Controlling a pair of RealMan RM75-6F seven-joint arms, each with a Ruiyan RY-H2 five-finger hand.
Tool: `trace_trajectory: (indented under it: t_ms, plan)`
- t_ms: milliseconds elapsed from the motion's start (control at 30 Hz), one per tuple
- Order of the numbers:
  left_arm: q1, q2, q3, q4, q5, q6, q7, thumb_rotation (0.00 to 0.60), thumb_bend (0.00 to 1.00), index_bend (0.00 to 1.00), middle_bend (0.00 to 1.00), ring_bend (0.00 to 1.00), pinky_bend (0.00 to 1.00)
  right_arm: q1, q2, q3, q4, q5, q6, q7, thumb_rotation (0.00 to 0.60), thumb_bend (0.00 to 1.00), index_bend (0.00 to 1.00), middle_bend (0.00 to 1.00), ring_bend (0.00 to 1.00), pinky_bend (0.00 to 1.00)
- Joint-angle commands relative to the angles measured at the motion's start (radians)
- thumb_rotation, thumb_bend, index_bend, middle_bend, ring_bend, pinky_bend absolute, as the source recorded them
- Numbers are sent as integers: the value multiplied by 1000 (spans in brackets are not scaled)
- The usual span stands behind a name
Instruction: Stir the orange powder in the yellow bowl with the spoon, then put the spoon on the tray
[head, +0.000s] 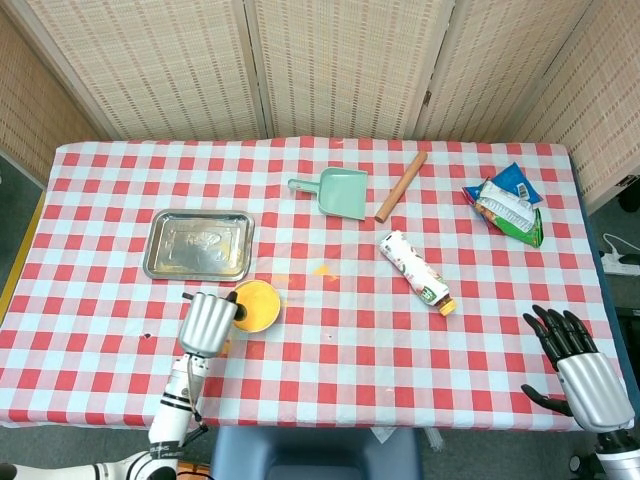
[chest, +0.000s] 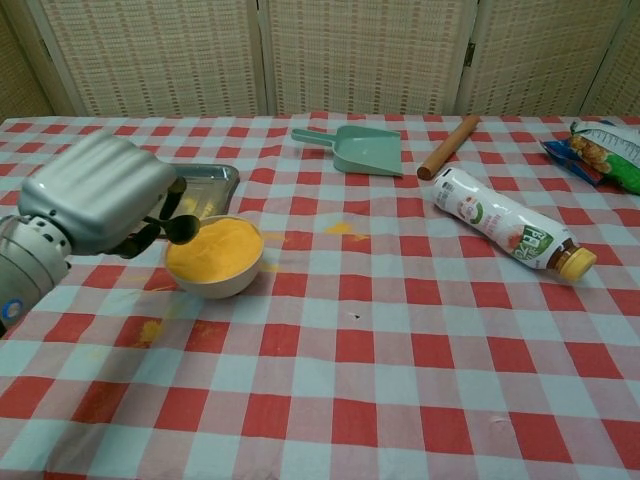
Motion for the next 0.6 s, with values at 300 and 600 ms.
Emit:
trace_trajectory:
  t_ms: [300,600]
  plan:
    - [-99,-149,-56,111,-97,-11,125,600,479,587,1000,1000,1000,3,14,-5,5,1,-5,29,600,43,0,0,0,0]
    - [-112,-162,-54,191,-126,-11,92,600,479,482,1000,1000,1000,-2,17,-1,6,4,7,36,600,44,0,0,0,0]
